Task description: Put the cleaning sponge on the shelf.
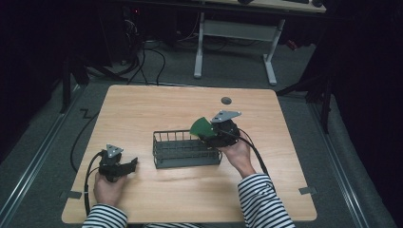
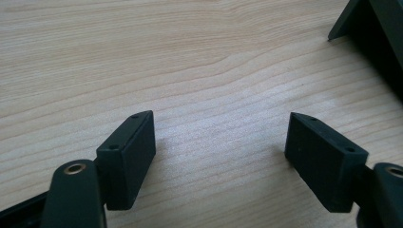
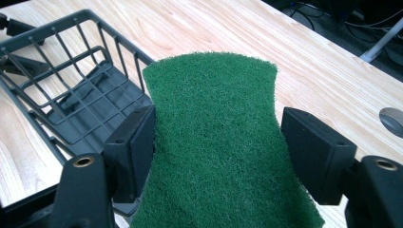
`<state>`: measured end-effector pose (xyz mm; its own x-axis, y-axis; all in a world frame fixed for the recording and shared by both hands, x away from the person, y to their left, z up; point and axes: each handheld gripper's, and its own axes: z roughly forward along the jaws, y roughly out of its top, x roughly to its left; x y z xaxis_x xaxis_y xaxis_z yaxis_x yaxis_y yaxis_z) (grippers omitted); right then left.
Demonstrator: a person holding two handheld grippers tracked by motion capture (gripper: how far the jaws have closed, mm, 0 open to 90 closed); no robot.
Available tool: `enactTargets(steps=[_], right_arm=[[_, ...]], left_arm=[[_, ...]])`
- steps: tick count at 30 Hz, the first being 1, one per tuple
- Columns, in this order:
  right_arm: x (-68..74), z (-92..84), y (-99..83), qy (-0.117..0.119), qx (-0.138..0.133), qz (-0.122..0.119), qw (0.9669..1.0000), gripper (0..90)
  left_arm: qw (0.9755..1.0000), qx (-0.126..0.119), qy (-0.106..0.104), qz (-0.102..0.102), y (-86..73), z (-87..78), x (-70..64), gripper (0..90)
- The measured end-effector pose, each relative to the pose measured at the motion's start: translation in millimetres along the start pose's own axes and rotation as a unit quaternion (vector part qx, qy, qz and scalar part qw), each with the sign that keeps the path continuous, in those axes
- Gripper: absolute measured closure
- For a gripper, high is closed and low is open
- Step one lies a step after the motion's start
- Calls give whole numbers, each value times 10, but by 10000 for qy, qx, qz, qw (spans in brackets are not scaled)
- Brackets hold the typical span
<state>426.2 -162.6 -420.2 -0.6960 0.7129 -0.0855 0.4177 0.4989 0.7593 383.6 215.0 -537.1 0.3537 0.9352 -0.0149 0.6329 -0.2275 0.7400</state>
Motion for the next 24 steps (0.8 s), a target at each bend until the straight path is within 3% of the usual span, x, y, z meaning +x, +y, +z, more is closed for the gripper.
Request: enactTargets(steps=[7, 12, 24], right_arm=[[66, 21, 13, 7, 32, -152, 9999, 299], [67, 67, 10, 26, 49, -90, 9999, 298], [111, 92, 2, -46, 149, -258, 9995, 293]], left_arm=[[10000, 3, 2, 0, 0, 0, 0, 261], [10000, 8, -1, 9, 0, -1, 1, 261], [10000, 9, -6, 12, 0, -1, 1, 260]])
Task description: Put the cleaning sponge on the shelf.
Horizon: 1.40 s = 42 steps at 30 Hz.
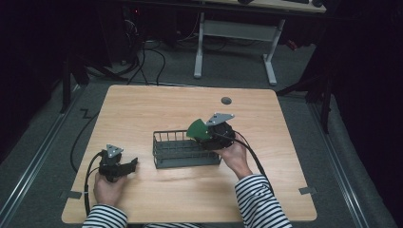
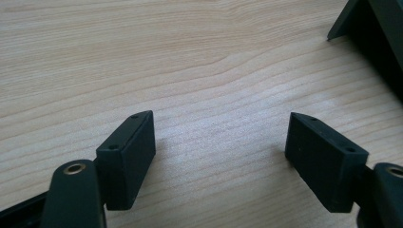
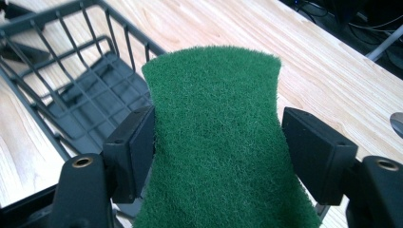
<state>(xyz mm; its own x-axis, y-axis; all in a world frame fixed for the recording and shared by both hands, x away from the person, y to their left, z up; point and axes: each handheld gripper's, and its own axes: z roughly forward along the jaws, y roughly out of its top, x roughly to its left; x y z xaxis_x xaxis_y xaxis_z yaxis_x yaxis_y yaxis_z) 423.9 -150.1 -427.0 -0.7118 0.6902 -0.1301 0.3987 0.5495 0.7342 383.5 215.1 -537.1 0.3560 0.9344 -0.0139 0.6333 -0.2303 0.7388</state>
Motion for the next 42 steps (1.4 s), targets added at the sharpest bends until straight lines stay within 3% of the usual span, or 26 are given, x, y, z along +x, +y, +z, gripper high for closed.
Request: enactTargets(steps=[5, 13, 16, 23, 33, 42], right_arm=[[44, 0, -9, 30, 86, -178, 9998, 313], [54, 23, -40, 212, 110, -100, 9997, 379], [16, 13, -78, 279, 31, 64, 9996, 377], [-85, -172, -134, 147, -263, 389, 9988, 377], [-374, -547, -331, 42, -479, 996, 9939, 377], [-530, -873, -477, -120, -614, 1253, 9901, 373]], left_arm=[[10000, 0, -1, 1, 0, 0, 0, 260], [10000, 1, -9, 2, 0, 0, 0, 259], [10000, 1, -9, 3, 0, 0, 0, 259], [10000, 0, -8, 3, 0, 0, 0, 259], [10000, 1, -13, 6, 0, 0, -1, 259], [10000, 1, -13, 5, 0, 0, -1, 259]])
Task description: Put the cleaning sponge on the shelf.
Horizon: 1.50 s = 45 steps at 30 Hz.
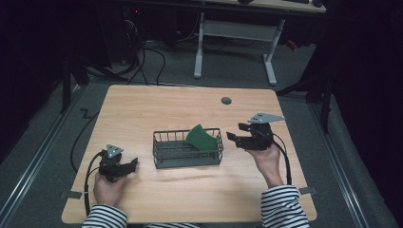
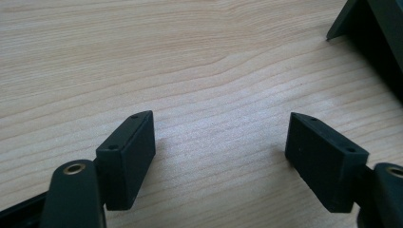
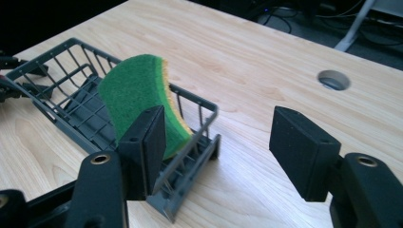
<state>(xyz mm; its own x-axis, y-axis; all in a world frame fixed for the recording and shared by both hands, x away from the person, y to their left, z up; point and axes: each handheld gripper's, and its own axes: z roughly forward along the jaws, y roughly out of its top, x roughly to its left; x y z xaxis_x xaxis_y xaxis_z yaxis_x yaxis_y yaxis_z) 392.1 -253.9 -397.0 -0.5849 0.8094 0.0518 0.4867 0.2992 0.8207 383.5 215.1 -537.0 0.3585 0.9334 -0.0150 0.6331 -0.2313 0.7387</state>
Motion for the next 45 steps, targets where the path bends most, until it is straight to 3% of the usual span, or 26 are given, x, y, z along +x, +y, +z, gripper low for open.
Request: enactTargets(steps=[6, 9, 14, 21, 26, 39, 45], right_arm=[[-111, -158, -102, -57, -66, 264, 9996, 376], [-140, -228, -139, -150, -13, 321, 9994, 375], [-170, -372, -208, -193, -160, 347, 9991, 376], [-277, -557, -367, -240, -267, 600, 9976, 375], [-314, -666, -484, -393, -358, 679, 9963, 375], [-344, -707, -779, -452, -307, 882, 9946, 373], [-329, -709, -900, -398, -414, 1004, 9933, 370]], left_arm=[[10000, -12, -12, -15, 3, 4, 3, 260], [10000, -10, -11, -13, 4, 4, 2, 260], [10000, -11, -20, -13, 5, 5, 4, 260], [10000, -8, -17, 1, 5, 7, 0, 260], [10000, -7, -19, 8, 5, 6, -1, 260], [10000, -1, -27, 18, 4, 5, -3, 257], [10000, -2, -28, 18, 4, 5, -4, 256]])
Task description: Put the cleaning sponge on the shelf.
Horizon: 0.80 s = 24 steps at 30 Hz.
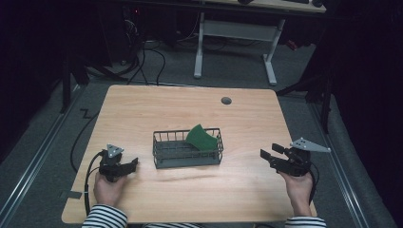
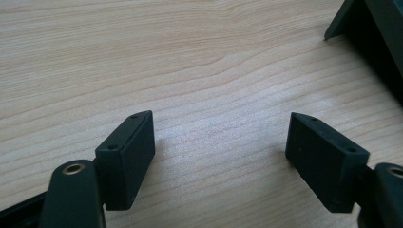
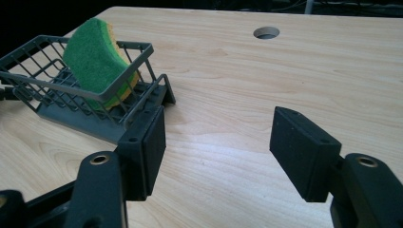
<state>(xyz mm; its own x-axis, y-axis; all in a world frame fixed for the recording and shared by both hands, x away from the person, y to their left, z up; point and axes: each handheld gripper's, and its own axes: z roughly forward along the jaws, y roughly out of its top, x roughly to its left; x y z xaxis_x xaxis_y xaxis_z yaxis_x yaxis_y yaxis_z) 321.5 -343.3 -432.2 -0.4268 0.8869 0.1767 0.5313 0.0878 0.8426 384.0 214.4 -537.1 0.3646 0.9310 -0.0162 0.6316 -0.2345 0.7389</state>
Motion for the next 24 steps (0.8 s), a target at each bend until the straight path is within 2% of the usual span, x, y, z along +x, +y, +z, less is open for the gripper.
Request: enactTargets(steps=[9, 16, 24], right_arm=[[-28, 51, -240, 85, -22, 194, 9998, 366], [-42, 117, -361, 72, 49, 231, 9997, 366], [-91, 203, -469, -87, 167, 304, 9994, 369]], left_arm=[[10000, 0, 0, 1, 0, 0, 0, 256], [10000, 0, 1, 2, 0, 0, 0, 256], [10000, 0, 2, -1, 0, 0, -1, 256]])
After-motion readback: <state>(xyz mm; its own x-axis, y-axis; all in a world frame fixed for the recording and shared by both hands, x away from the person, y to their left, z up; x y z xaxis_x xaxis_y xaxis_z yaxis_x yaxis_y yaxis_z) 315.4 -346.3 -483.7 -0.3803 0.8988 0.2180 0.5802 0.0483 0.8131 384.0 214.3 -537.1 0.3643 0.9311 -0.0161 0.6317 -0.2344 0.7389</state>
